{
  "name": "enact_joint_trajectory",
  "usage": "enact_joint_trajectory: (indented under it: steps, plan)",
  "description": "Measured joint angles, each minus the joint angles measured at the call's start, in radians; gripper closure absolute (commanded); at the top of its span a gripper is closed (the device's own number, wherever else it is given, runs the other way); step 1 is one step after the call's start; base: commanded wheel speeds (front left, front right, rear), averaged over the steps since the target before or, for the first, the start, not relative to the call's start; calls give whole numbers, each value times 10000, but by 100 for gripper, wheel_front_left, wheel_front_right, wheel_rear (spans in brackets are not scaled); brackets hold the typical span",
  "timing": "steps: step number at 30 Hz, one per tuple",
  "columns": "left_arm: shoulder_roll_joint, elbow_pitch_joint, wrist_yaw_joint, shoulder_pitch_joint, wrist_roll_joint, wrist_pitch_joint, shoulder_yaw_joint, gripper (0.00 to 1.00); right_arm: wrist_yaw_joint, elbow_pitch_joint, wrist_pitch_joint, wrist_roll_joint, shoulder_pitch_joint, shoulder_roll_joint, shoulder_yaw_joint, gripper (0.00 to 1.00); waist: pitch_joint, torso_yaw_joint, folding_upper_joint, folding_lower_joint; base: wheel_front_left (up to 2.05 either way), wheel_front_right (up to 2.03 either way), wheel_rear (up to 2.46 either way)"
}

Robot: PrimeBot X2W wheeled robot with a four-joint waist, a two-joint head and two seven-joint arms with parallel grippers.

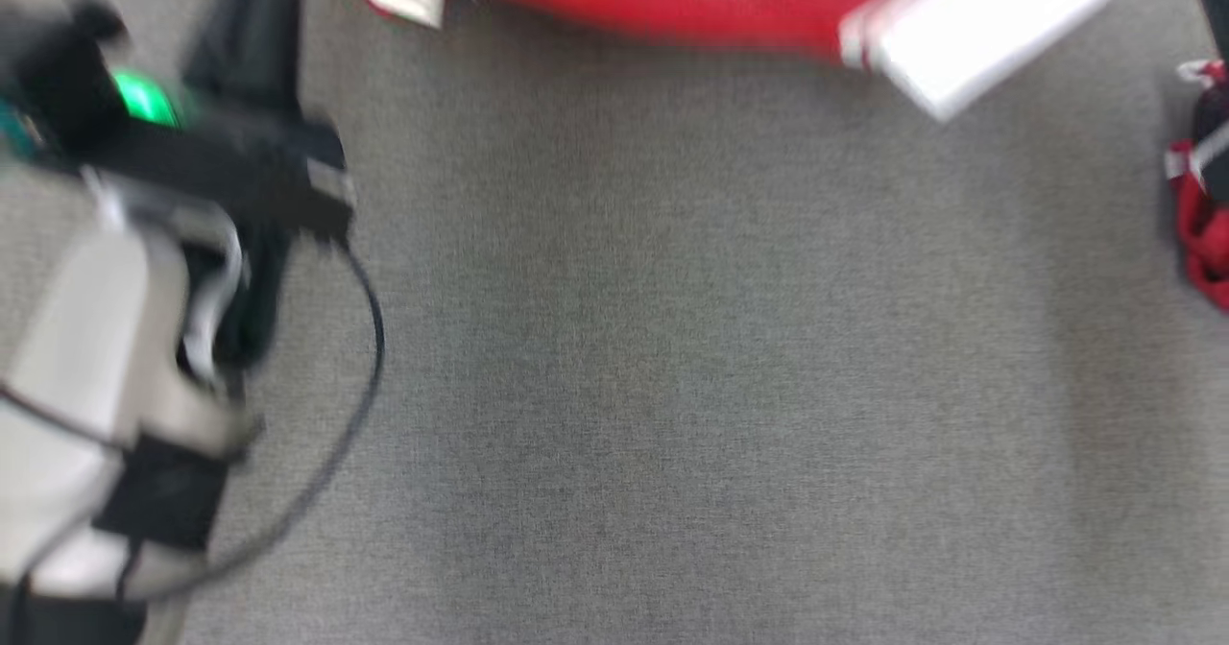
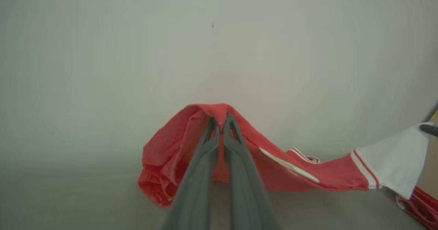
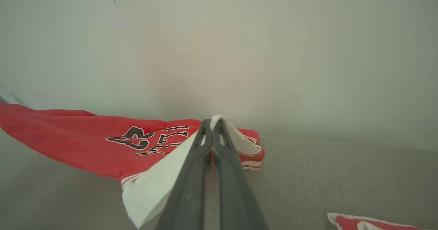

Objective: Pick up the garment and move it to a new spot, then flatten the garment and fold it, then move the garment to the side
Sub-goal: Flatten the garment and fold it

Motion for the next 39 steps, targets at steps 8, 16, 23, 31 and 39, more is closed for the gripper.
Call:
enact_joint_trajectory:
  steps: [8, 16, 23, 31, 39]
  plan:
    - [901, -2506, 704, 3940, -1336, 2370, -29, 100, 4, -2600, 4040, -731, 3103, 1241, -2180, 100, -1179, -65, -1, -2, 0, 0, 0]
    - [1446, -4293, 2288, 7134, -2282, 4063, 268, 100, 2, -4243, 7290, -1114, 5595, 2017, -2612, 100, -2359, 3, 0, -2, 0, 0, 0]
    - [1546, -4713, 2780, 8316, -2391, 4092, 313, 100, 2, -5306, 9647, -709, 7235, 2130, -2654, 100, -2927, 201, 0, -1, 0, 0, 0]
    - [1517, -4589, 3145, 8963, -2305, 3864, 314, 100, -2, -6514, 11657, -109, 8436, 2107, -2727, 100, -3233, 205, 0, 0, 0, 0, 0]
    - [1682, -4644, 3931, 9847, -2025, 3850, 443, 100, -19, -7043, 12002, 527, 9682, 2098, -2725, 100, -3393, 38, 2, 1, 0, 0, 0]
